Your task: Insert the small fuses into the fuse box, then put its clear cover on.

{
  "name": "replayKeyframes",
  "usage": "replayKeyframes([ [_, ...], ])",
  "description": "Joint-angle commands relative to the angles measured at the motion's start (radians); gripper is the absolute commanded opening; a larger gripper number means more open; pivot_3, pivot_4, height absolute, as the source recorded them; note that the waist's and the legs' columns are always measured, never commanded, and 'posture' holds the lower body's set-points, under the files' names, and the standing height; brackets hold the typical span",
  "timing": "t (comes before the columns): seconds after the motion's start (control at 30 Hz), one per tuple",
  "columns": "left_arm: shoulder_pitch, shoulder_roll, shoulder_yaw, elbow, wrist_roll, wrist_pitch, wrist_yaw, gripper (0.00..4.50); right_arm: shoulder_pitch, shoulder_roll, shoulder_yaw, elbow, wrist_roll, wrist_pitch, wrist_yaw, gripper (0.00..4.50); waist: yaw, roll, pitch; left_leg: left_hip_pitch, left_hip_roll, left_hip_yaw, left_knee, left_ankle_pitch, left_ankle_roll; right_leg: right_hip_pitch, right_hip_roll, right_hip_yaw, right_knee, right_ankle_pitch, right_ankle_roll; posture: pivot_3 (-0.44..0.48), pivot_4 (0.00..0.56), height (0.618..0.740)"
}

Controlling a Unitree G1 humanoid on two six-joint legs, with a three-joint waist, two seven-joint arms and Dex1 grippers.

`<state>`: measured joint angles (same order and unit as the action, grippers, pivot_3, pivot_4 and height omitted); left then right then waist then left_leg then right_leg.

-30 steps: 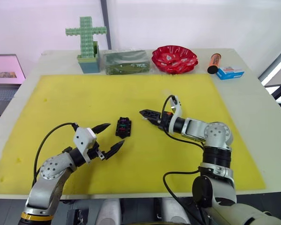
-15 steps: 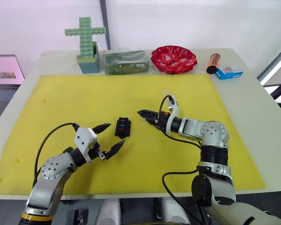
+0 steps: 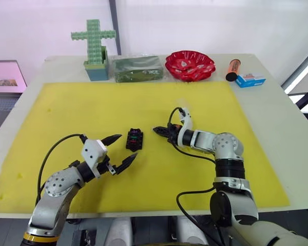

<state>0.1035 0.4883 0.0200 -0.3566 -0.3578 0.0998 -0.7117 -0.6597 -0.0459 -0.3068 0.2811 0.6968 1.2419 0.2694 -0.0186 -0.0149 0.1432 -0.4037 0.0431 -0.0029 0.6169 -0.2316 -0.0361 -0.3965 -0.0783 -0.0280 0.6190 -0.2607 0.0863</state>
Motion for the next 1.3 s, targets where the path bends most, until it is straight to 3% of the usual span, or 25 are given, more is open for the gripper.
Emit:
replayKeyframes([
  [0.03, -0.005, -0.002, 0.006, -0.035, 0.001, -0.008, 0.006, 4.5, 0.051, -0.015, 0.026, 0.027, -0.042, -0.011, -0.018, 0.02, 0.002, -0.002, -0.002, 0.0, 0.0, 0.0, 0.0, 0.0, 0.0, 0.0, 0.0, 0.0, 0.0, 0.0, -0.001, 0.0, 0.15, 0.74],
  [0.33, -0.006, 0.002, 0.007, -0.035, -0.001, -0.007, 0.002, 4.5, 0.085, -0.045, 0.0, -0.116, 0.034, 0.065, -0.002, 0.02, 0.008, -0.003, -0.003, -0.001, 0.0, 0.0, 0.0, 0.0, 0.0, 0.0, -0.001, 0.0, -0.002, -0.001, -0.002, 0.0, 0.15, 0.74],
  [0.6, -0.001, 0.003, 0.006, -0.037, -0.005, -0.001, -0.002, 4.5, 0.229, -0.112, -0.153, -0.458, 0.226, 0.362, -0.028, 0.02, 0.033, 0.0, -0.001, -0.005, -0.002, 0.0, -0.002, 0.0, 0.0, -0.003, -0.003, -0.001, -0.005, -0.001, -0.002, 0.0, 0.15, 0.74],
  [0.83, 0.003, 0.002, 0.006, -0.038, -0.006, 0.0, -0.004, 4.5, 0.377, -0.181, -0.167, -0.577, 0.5, 0.372, -0.112, 0.02, 0.028, 0.003, 0.0, -0.005, 0.0, -0.001, -0.002, 0.0, 0.0, -0.003, -0.001, -0.001, -0.005, -0.002, -0.003, 0.0, 0.15, 0.74],
  [1.0, 0.01, 0.006, 0.013, -0.039, -0.009, -0.001, -0.006, 4.5, 0.46, -0.243, -0.189, -0.593, 0.718, 0.364, -0.214, 0.02, 0.03, 0.002, 0.001, -0.005, 0.0, 0.0, -0.002, 0.0, 0.0, -0.003, -0.001, 0.0, -0.006, -0.002, -0.003, 0.0, 0.15, 0.74],
  [1.3, 0.015, 0.0, 0.004, -0.047, -0.004, 0.002, 0.003, 4.5, 0.518, -0.096, -0.074, -0.615, 0.804, 0.103, -0.644, 0.02, 0.012, 0.002, 0.0, -0.005, 0.001, 0.0, -0.002, 0.0, 0.0, -0.005, 0.0, 0.0, -0.005, -0.002, -0.004, 0.0, 0.15, 0.74],
])
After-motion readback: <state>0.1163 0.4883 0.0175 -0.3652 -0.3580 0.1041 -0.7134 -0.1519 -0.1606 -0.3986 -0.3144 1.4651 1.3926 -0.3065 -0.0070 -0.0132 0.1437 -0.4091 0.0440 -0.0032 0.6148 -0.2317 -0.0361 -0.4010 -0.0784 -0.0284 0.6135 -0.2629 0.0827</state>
